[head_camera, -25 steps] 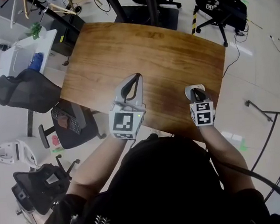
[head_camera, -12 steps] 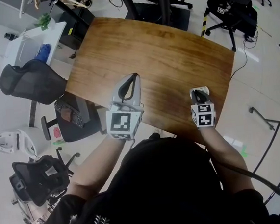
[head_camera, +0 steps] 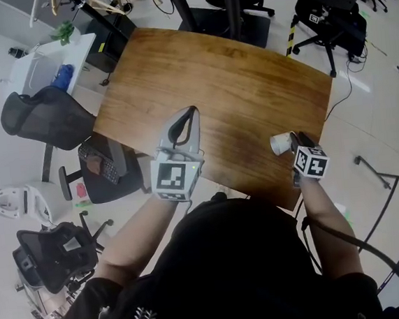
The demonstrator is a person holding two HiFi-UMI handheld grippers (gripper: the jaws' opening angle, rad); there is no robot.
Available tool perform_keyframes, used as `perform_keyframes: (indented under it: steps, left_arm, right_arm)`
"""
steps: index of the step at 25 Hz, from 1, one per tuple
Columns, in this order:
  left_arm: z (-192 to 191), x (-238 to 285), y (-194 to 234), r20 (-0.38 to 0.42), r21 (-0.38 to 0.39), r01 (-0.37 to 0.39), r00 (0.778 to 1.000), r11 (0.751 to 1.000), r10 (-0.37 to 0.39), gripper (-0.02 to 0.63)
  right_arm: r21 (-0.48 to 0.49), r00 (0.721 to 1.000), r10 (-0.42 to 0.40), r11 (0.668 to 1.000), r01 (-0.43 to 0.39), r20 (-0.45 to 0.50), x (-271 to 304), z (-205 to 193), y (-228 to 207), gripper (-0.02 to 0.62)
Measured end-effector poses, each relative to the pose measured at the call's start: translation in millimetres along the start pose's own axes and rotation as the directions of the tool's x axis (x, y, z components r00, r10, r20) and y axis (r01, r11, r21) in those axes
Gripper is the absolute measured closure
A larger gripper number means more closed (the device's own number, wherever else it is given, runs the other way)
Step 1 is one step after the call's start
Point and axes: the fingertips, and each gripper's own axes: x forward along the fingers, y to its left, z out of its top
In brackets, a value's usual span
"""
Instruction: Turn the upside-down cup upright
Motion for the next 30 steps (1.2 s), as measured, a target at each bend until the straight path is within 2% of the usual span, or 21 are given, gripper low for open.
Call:
perform_keyframes:
  steps: [2, 5, 15, 18, 22, 30]
  left_arm:
    - [2, -1, 0, 0.001, 0.003, -0.004, 1.000, 1.000, 0.004, 0.606]
    - [4, 0, -2, 0.000, 0.005, -0.004, 1.000, 1.000, 0.004, 0.606]
    - [9, 6, -14, 0.009, 0.012, 0.009, 1.000, 1.000, -0.010, 0.606]
    - [11, 7, -19, 0.014, 0.013, 0.017, 1.000, 1.000, -0.017, 0.606]
    - [12, 7, -21, 0.018, 0.016, 0.019, 1.000, 1.000, -0.020, 0.606]
    - [15, 6, -20, 0.029, 0.010, 0.018, 0.999, 1.000, -0.018, 0.606]
  right_arm:
    - [0.058, 0.999, 0.021, 0.998, -0.019, -0.028, 1, -11, -2, 0.454]
    - [0.144, 0.999, 0.044, 0.989, -0.043, -0.007, -1, -16, -3, 0.459]
    - [0.209, 0.994, 0.106, 0.972, -0.107, 0.015, -3, -22, -1, 0.465]
    - [0.172, 0.993, 0.120, 0.978, -0.120, 0.009, -3, -21, 4, 0.476]
    - [0.044, 0.993, 0.116, 0.992, -0.117, 0.020, -6, -14, 15, 0.545]
    - [-0.119, 0.991, 0.123, 0.986, -0.116, 0.049, -14, 7, 35, 0.571]
